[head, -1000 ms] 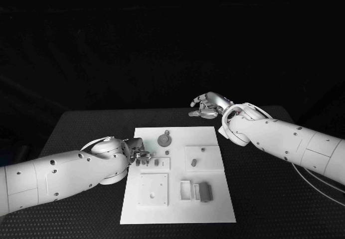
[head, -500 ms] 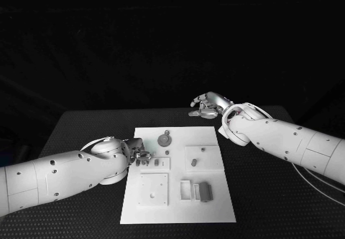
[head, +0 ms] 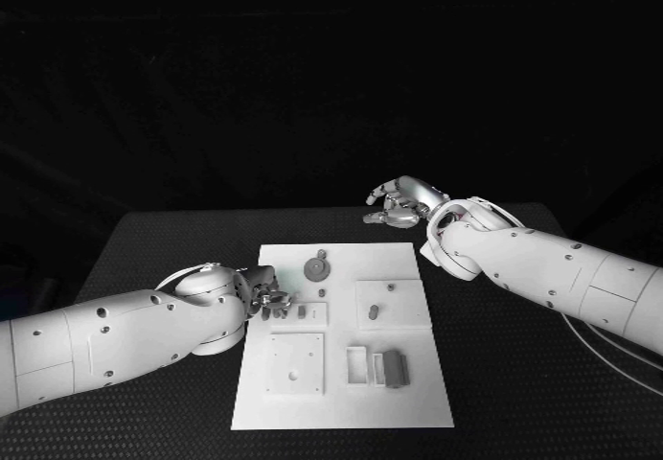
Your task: Assemble the parts on the task board
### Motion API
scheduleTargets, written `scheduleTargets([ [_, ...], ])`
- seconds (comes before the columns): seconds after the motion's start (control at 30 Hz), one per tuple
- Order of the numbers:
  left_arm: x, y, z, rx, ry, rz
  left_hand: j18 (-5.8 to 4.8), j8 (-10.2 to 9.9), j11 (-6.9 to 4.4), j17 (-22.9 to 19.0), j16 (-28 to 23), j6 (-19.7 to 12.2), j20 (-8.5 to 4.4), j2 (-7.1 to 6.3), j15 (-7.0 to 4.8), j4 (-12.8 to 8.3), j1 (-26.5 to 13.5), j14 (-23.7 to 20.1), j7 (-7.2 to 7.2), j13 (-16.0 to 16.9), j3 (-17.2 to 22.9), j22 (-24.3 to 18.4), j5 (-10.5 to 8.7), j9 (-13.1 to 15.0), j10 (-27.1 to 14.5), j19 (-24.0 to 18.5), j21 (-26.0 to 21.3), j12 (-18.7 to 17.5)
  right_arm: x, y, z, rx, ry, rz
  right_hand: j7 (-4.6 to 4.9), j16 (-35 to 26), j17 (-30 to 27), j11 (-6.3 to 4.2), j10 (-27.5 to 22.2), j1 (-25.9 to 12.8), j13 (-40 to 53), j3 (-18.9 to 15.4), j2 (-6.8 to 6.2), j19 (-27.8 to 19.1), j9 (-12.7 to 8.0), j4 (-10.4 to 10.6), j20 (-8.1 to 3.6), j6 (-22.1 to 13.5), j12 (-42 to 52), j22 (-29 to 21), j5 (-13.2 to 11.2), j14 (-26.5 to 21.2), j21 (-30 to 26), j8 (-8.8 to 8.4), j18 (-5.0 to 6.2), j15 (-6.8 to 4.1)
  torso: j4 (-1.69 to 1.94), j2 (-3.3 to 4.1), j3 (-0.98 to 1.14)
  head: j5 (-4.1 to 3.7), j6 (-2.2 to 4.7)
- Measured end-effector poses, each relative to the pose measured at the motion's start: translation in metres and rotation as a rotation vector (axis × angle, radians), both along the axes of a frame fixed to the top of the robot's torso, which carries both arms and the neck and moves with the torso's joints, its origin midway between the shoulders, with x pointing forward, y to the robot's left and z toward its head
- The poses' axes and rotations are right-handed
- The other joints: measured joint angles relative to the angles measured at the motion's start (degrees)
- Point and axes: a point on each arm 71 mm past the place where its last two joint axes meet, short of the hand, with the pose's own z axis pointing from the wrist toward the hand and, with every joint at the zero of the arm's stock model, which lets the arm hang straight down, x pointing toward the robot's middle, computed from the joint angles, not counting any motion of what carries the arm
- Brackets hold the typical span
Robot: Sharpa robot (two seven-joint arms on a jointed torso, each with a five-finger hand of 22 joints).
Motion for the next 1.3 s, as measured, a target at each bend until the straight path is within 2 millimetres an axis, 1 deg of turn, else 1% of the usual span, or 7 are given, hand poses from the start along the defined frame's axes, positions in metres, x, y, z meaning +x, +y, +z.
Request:
scheduleTargets([
  [0.4,-0.0007,0.0003,-0.0007,0.020,0.015,-0.008,0.00,-0.19,-0.06,0.00,-0.01,0.16,-0.02,0.00,-0.08,0.00,0.00,0.08,-0.16,0.00,0.00,0.04,0.27,-0.01,0.06,0.02,0.00,0.00,-0.0001,0.0002,-0.0004,0.000,0.001,0.000,0.00,0.00,0.04,0.00,0.00,0.00,0.00,0.00,0.00,-0.01,0.00,0.00,0.02,0.00,0.00,0.00,0.00,0.00,0.00,0.00,0.00,0.01,0.00,0.00,-0.02,0.14,-0.01],
  [0.57,-0.0006,0.0009,-0.0011,0.030,0.017,-0.010,-0.01,0.09,-0.06,0.00,0.00,0.17,-0.12,0.00,-0.08,0.00,0.00,0.08,-0.17,0.00,0.00,0.04,0.25,-0.10,0.06,0.12,0.00,0.00,-0.0001,0.0001,-0.0004,0.000,0.001,0.000,0.00,0.00,0.04,0.00,0.00,0.00,0.01,0.00,0.00,-0.09,0.00,0.00,0.10,0.00,0.00,-0.01,0.00,0.01,0.00,0.00,0.00,0.01,-0.03,0.00,0.00,0.15,-0.01],
  [1.03,-0.0002,0.0004,-0.0014,0.038,0.015,-0.016,0.00,0.10,-0.16,0.01,-0.01,0.19,-0.23,0.00,-0.19,0.00,0.00,0.19,-0.19,0.01,0.00,0.03,0.18,-0.01,0.17,0.22,0.00,0.00,0.0000,-0.0001,-0.0006,-0.001,0.002,0.000,-0.06,0.00,0.04,0.00,0.00,0.00,-0.04,0.00,0.00,-0.01,0.00,0.00,0.20,0.06,0.00,-0.01,0.00,0.01,0.00,0.00,0.00,0.01,-0.03,0.01,-0.01,0.18,0.08],
  [1.3,0.0000,0.0003,-0.0014,0.039,0.014,-0.016,-0.01,0.07,-0.24,0.01,-0.01,0.21,-0.31,-0.09,-0.27,0.00,0.09,0.27,-0.21,0.01,0.00,0.02,0.22,-0.02,0.25,0.31,0.00,0.00,-0.0001,-0.0003,-0.0006,-0.001,0.002,0.000,-0.09,0.00,0.04,0.00,0.00,0.00,-0.04,-0.16,0.00,-0.01,0.00,0.16,0.21,0.09,0.00,-0.01,0.00,0.01,0.00,0.00,0.00,0.01,-0.03,0.01,0.03,0.18,0.03],
])
